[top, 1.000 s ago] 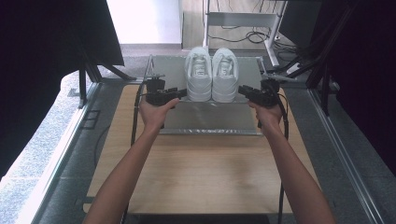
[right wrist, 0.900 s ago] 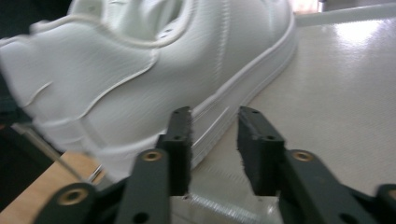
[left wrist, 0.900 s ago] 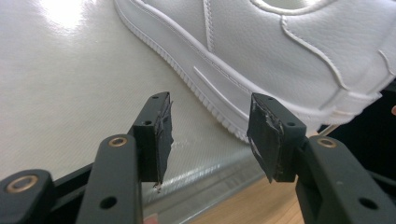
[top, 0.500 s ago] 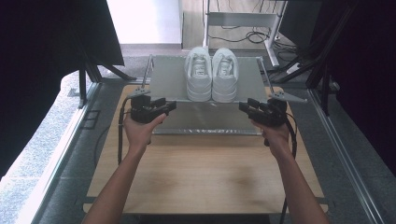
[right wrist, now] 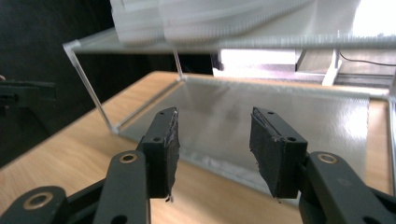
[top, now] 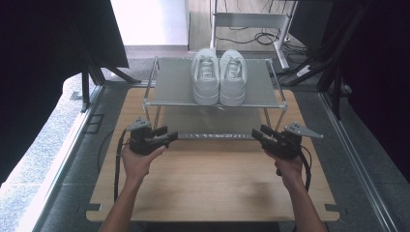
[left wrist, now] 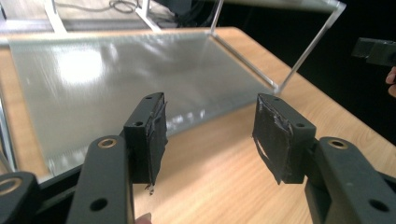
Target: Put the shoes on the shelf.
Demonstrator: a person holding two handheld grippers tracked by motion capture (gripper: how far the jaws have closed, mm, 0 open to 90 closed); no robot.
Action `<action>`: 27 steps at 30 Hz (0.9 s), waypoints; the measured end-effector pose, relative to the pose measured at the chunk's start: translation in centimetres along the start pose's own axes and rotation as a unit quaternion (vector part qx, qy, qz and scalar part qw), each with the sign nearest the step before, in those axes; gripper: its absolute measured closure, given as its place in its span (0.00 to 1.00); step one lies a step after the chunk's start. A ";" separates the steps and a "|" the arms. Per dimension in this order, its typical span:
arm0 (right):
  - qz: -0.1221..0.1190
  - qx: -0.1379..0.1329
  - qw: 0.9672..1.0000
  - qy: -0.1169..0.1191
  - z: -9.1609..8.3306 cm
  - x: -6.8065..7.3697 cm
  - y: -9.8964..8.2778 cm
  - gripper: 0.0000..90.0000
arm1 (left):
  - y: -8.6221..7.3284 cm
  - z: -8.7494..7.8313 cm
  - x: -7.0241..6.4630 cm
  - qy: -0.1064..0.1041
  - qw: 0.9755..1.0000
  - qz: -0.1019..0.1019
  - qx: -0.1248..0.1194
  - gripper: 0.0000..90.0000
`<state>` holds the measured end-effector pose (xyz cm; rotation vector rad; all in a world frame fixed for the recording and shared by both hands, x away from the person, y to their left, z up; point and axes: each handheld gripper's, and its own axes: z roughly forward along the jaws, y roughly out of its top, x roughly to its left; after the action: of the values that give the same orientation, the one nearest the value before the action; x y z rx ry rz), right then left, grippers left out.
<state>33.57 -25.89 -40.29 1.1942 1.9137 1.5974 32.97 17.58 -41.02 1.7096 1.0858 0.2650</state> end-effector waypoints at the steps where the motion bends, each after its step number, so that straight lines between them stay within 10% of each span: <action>1: -0.001 0.003 1.000 -0.003 -0.1 -0.1 -0.5 0.58 | -0.5 0.0 0.2 0.000 1.000 -0.004 0.001 0.49; 13: 0.009 0.047 0.999 -0.023 -1.4 -1.9 -4.9 0.57 | -4.7 -0.5 2.1 0.030 0.998 -0.041 0.028 0.49; 27: 0.011 0.069 0.997 -0.043 -1.5 -3.0 -5.9 0.49 | -5.5 0.0 2.7 0.052 0.996 -0.039 0.059 0.48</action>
<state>32.02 -29.20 -45.98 1.3224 1.9883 1.4202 31.55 19.85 -46.54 1.7681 1.2636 0.2465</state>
